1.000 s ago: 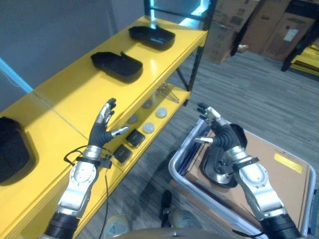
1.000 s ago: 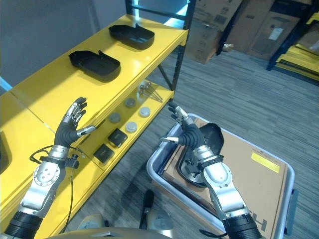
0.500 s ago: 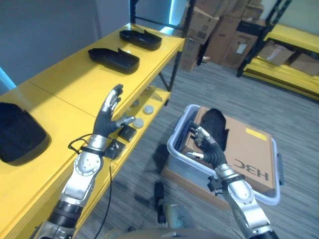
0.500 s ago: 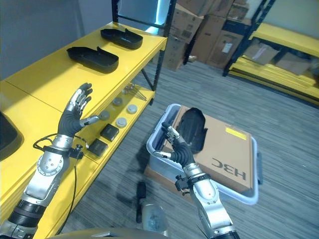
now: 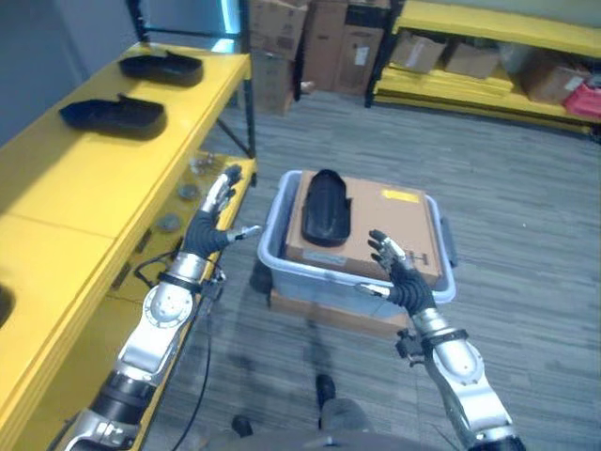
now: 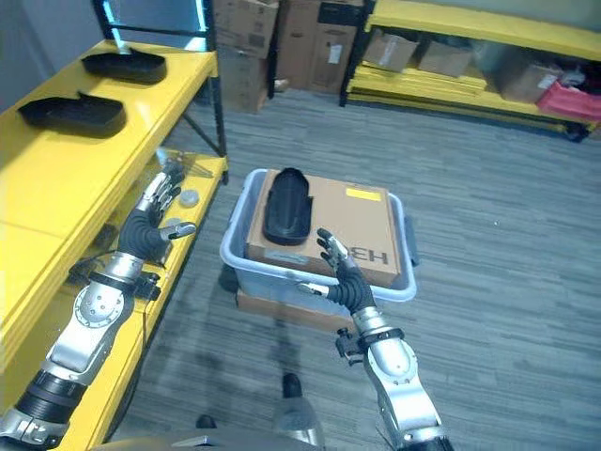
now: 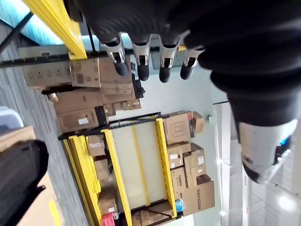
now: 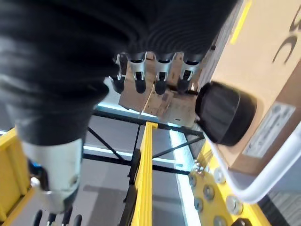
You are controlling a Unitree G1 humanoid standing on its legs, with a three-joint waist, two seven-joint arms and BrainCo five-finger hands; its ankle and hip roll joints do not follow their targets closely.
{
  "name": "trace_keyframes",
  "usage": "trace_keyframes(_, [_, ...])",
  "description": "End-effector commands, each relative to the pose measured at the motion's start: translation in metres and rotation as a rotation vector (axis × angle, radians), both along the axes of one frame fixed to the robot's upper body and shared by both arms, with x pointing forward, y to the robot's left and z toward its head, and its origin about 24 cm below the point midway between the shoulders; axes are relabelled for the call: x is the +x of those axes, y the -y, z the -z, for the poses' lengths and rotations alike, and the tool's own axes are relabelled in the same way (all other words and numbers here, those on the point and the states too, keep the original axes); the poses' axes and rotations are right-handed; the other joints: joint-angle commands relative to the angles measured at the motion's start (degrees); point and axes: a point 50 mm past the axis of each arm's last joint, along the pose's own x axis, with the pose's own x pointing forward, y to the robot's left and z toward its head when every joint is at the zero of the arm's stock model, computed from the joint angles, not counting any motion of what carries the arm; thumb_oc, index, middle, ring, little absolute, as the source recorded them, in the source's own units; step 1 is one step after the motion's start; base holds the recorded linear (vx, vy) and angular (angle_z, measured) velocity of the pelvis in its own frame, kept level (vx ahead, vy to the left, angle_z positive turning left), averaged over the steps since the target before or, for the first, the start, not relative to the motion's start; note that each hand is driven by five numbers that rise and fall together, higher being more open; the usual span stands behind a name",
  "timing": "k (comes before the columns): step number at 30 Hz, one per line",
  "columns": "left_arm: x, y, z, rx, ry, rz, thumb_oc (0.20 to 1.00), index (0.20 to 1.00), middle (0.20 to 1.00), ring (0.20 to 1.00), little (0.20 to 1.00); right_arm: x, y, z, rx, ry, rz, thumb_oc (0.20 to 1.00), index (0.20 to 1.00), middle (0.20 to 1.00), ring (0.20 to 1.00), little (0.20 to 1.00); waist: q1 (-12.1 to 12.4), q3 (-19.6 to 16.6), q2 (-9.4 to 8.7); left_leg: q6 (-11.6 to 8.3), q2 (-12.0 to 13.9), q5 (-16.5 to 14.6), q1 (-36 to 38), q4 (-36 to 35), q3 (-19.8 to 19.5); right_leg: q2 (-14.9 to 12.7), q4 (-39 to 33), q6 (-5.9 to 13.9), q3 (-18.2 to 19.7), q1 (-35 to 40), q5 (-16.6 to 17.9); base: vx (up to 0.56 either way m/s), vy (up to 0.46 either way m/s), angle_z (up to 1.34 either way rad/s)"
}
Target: Move parts from the plastic box to the shelf.
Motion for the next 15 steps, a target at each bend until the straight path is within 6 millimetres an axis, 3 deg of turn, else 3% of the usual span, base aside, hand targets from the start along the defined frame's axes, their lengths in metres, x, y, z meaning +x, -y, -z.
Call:
trace_keyframes(1, [0.004, -0.004, -0.012, -0.059, 0.054, 0.007, 1.0, 1.0, 1.0, 1.0, 1.0, 0.006, 0.011, -0.021, -0.031, 0.109, 0.04, 1.0, 1.0, 1.0, 1.0, 1.0, 1.2, -2.0, -0.38, 1.67, 4.4, -10.2, 2.6, 5.1, -7.3, 1.4, 2.0, 1.54, -1.6, -1.7, -5.9, 0.15, -0.316, -0.15])
trace_keyframes(3, [0.004, -0.002, -0.013, -0.069, 0.052, 0.021, 1.0, 1.0, 1.0, 1.0, 1.0, 0.011, 0.019, -0.023, -0.059, 0.118, 0.069, 1.0, 1.0, 1.0, 1.0, 1.0, 1.6, -1.1, -0.13, 0.91, 6.7, -8.9, 0.2, 12.3, -8.1, 2.3, 2.4, -0.13, -2.3, -0.3, -7.7, 0.1, -0.317, 0.1])
trace_keyframes(5, [0.003, -0.002, -0.012, -0.084, 0.046, 0.022, 1.0, 1.0, 1.0, 1.0, 1.0, 0.014, 0.026, -0.025, -0.084, 0.119, 0.087, 1.0, 1.0, 1.0, 1.0, 1.0, 2.6, 0.9, -0.06, 0.59, 7.5, -5.7, -5.6, 24.8, -10.5, 3.0, 2.1, -2.12, -3.3, 1.9, -9.0, 0.05, -0.252, 0.25])
trace_keyframes(8, [0.003, -0.002, -0.013, -0.091, 0.051, 0.024, 1.0, 1.0, 1.0, 1.0, 1.0, 0.016, 0.032, -0.025, -0.102, 0.119, 0.109, 1.0, 1.0, 1.0, 1.0, 1.0, 2.9, 2.3, 0.05, 0.28, 6.8, -3.9, -9.5, 31.2, -13.5, 3.1, 1.8, -2.99, -4.2, 2.7, -9.1, 0.0, -0.131, 0.02])
trace_keyframes(9, [0.001, -0.003, -0.014, -0.094, 0.052, 0.025, 1.0, 1.0, 1.0, 1.0, 1.0, 0.021, 0.043, -0.021, -0.13, 0.096, 0.17, 1.0, 1.0, 1.0, 1.0, 1.0, 3.8, 3.6, -0.6, 0.15, 4.8, -2.7, -14.0, 36.0, -14.7, 2.9, 0.9, -3.69, -5.3, 4.1, -9.3, 0.04, -0.118, -0.01])
trace_keyframes(12, [-0.001, -0.004, -0.014, -0.091, 0.052, 0.028, 1.0, 1.0, 1.0, 1.0, 1.0, 0.024, 0.047, -0.021, -0.15, 0.096, 0.198, 1.0, 1.0, 1.0, 1.0, 1.0, 3.8, 3.6, -0.71, 0.01, 5.1, -3.0, -15.0, 35.8, -14.0, 2.7, 0.5, -3.66, -6.0, 4.5, -9.5, 0.08, -0.046, 0.56])
trace_keyframes(13, [-0.005, -0.005, -0.009, -0.105, 0.031, 0.034, 1.0, 1.0, 1.0, 1.0, 1.0, 0.027, 0.057, -0.019, -0.214, 0.094, 0.262, 1.0, 1.0, 1.0, 1.0, 1.0, 4.5, 3.4, -0.6, -0.45, 6.0, -3.7, -14.2, 29.2, -12.7, 1.9, 0.3, -3.32, -7.2, 5.3, -10.2, 0.09, 0.024, 0.2])
trace_keyframes(14, [-0.005, -0.005, -0.009, -0.105, 0.031, 0.034, 1.0, 1.0, 1.0, 1.0, 1.0, 0.027, 0.057, -0.019, -0.214, 0.094, 0.262, 1.0, 1.0, 1.0, 1.0, 1.0, 4.5, 3.4, -0.6, -0.45, 6.0, -3.7, -14.2, 29.2, -12.7, 1.9, 0.3, -3.32, -7.2, 5.3, -10.2, 0.17, 0.088, 0.24])
trace_keyframes(15, [-0.007, -0.005, -0.004, -0.119, 0.007, 0.036, 1.0, 1.0, 1.0, 1.0, 1.0, 0.033, 0.067, -0.02, -0.26, 0.1, 0.326, 1.0, 1.0, 1.0, 1.0, 1.0, 5.0, 2.8, -0.02, -0.75, 6.8, -4.3, -12.7, 18.6, -12.5, 1.5, 0.1, -2.69, -8.1, 5.4, -10.5, 0.08, 0.064, 0.04])
